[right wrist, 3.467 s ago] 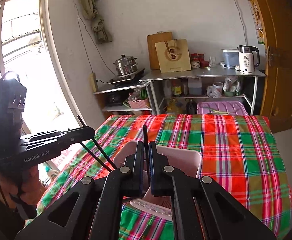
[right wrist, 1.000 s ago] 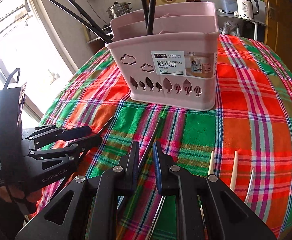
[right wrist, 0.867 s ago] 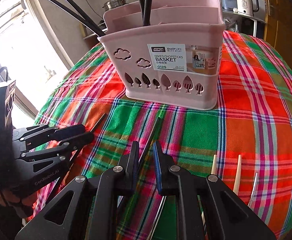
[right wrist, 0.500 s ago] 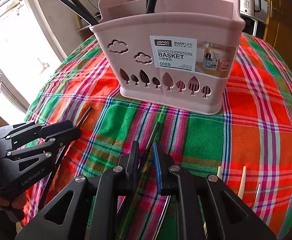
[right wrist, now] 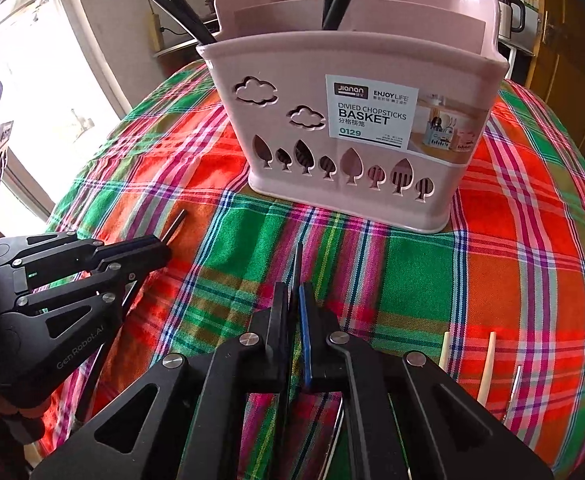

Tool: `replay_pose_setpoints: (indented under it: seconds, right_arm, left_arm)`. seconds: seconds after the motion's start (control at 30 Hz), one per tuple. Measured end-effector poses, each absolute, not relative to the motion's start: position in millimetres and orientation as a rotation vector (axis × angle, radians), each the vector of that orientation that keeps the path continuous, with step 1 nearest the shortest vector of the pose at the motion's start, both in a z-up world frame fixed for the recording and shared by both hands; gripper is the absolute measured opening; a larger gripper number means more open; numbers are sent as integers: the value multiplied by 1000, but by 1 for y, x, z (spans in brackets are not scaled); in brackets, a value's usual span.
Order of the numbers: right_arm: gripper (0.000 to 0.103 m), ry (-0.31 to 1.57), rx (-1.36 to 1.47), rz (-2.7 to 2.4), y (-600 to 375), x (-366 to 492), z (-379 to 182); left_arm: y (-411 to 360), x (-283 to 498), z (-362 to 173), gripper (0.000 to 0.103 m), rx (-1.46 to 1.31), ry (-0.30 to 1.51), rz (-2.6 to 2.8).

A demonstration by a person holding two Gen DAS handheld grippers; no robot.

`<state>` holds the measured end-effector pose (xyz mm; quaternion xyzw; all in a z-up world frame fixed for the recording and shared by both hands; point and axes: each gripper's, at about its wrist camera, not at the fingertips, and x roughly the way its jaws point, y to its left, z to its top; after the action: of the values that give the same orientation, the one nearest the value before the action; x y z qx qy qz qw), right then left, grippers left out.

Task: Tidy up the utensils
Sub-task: 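Close the left tool on a black chopstick while the right tool grasps another, then lift both black chopsticks and carry them over the pink basket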

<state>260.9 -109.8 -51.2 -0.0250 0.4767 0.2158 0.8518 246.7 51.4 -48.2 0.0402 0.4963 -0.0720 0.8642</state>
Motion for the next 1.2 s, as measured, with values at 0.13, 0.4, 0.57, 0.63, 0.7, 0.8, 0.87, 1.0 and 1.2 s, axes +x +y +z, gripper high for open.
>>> replay_pose_setpoints:
  seconds: [0.13, 0.4, 0.57, 0.63, 0.7, 0.8, 0.87, 1.0, 1.2]
  right_arm:
    - [5, 965, -42, 487, -112, 253, -39]
    - [4, 849, -15, 539, -123, 235, 13]
    - [4, 743, 6, 555, -133, 220, 56]
    - [4, 702, 11, 557, -135, 215, 72]
    - [4, 663, 15, 559, -135, 210, 86]
    - [4, 613, 17, 557, -136, 203, 102]
    - [4, 589, 22, 556, -139, 199, 109]
    - [4, 575, 18, 556, -142, 194, 113]
    - [4, 586, 5, 566, -144, 188, 109]
  left_arm:
    - [55, 241, -38, 5, 51, 1019, -171]
    - [59, 218, 18, 4, 24, 901, -205]
    - [63, 201, 64, 4, 0, 801, -221]
    - [63, 195, 81, 4, -5, 763, -230]
    - [63, 190, 96, 4, -7, 731, -235]
    - [64, 183, 113, 4, -8, 695, -240]
    - [65, 180, 120, 4, -11, 681, -242]
    - [65, 172, 125, 4, -15, 672, -246]
    - [67, 162, 124, 4, -16, 668, -250]
